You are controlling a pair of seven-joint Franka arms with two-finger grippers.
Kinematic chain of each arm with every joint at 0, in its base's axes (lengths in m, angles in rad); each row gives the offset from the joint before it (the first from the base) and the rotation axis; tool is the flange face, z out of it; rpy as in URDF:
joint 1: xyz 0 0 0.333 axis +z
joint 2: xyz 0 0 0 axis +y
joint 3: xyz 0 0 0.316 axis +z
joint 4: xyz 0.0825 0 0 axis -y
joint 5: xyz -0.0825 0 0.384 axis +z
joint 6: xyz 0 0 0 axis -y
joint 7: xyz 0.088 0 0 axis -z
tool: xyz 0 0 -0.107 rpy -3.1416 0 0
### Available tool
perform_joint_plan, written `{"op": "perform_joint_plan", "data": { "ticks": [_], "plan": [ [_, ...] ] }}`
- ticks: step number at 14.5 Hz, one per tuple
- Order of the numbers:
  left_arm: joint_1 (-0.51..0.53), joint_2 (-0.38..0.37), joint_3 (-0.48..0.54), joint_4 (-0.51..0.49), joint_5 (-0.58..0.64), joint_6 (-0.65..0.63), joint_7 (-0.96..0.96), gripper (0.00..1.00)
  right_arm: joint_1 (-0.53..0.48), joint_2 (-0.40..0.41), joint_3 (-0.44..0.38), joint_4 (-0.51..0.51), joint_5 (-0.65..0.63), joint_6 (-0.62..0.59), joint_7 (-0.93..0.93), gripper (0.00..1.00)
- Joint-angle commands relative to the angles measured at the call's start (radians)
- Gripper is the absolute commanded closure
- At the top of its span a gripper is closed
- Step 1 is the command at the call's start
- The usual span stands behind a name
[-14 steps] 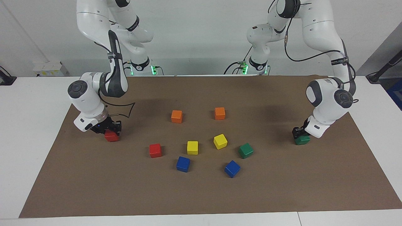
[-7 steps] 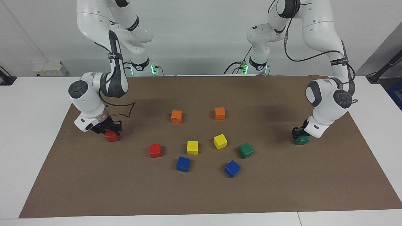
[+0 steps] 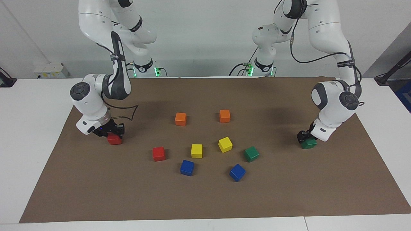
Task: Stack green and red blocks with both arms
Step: 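Release the green cube with the left gripper while the right gripper releases red, then reach the left gripper to the second green cube while the right gripper reaches red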
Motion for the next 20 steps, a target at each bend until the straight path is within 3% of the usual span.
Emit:
{"op": "perform_joint_plan", "data": {
  "ticks": [1,7,13,15,16,17,18,20],
  "plan": [
    [0.008,-0.006,-0.004,-0.008,0.006,0.017,-0.004,0.0,-0.003,-0.009,0.002,-0.016,0.002,0.023,-0.022,1.0],
    [-0.028,0.0,-0.01,0.176,0.003,-0.144,-0.09,0.0,-0.003,-0.003,0.002,-0.016,0.002,0.038,-0.018,1.0],
    [-0.228,0.019,-0.007,0.235,-0.039,-0.138,-0.511,0.0,-0.003,0.008,0.002,-0.018,0.002,0.049,-0.016,1.0],
    [-0.298,0.02,-0.007,0.245,-0.046,-0.145,-0.578,0.0,-0.003,0.008,0.002,-0.018,0.002,0.049,-0.007,1.0],
    [-0.32,0.025,-0.007,0.264,-0.053,-0.15,-0.596,0.0,-0.003,0.008,0.002,-0.018,0.002,0.049,-0.005,0.95],
    [-0.34,0.051,-0.005,0.287,-0.064,-0.153,-0.633,0.0,-0.003,0.008,0.002,-0.018,0.002,0.049,-0.004,0.22],
    [-0.373,0.083,-0.004,0.334,-0.061,-0.161,-0.668,0.0,-0.006,0.008,0.002,-0.016,0.002,0.043,-0.005,0.0],
    [-0.424,0.17,-0.002,0.435,-0.06,-0.174,-0.708,0.0,-0.009,0.008,0.002,-0.01,0.002,0.032,-0.005,0.0]
  ]
}}
